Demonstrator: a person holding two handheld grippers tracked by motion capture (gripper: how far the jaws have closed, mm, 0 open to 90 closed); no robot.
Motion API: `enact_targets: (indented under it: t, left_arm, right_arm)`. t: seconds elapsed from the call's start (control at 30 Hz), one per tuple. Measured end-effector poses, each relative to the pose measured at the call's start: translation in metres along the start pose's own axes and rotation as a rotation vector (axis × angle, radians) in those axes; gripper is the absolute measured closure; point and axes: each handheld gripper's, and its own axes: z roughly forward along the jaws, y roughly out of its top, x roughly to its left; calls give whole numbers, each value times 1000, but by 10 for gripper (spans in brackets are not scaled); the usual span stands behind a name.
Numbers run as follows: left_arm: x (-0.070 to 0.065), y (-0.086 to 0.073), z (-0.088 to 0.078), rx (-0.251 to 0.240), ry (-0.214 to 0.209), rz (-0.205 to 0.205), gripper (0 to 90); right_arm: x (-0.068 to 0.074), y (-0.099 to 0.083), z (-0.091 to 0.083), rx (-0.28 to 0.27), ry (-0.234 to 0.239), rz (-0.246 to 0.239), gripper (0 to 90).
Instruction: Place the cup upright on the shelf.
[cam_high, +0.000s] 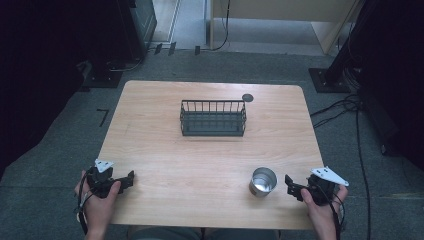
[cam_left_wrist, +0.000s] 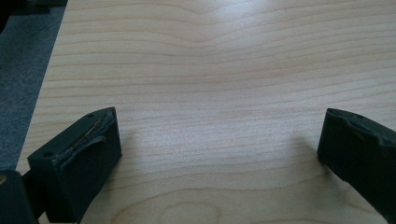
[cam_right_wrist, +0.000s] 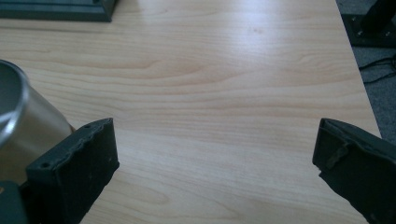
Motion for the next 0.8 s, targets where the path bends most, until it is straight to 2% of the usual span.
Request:
enact_targets:
  t: [0.17, 0.2, 0.43, 0.57, 0.8]
  left_arm:
    - [0, 0, 0, 0, 0, 0, 0]
    - [0, 0, 0, 0, 0, 0, 0]
    - [0, 0, 0, 0, 0, 0, 0]
    - [0, 0, 0, 0, 0, 0, 0]
    - [0, 0, 0, 0, 0, 0, 0]
  right_arm:
    - [8, 8, -3, -12, 28, -3, 0]
    - [12, 12, -4, -11, 54, -4, 0]
    - [28, 24, -10, -20, 87, -27, 0]
    - [37, 27, -9, -22, 107, -43, 0]
    - [56, 29, -9, -22, 172, -56, 0]
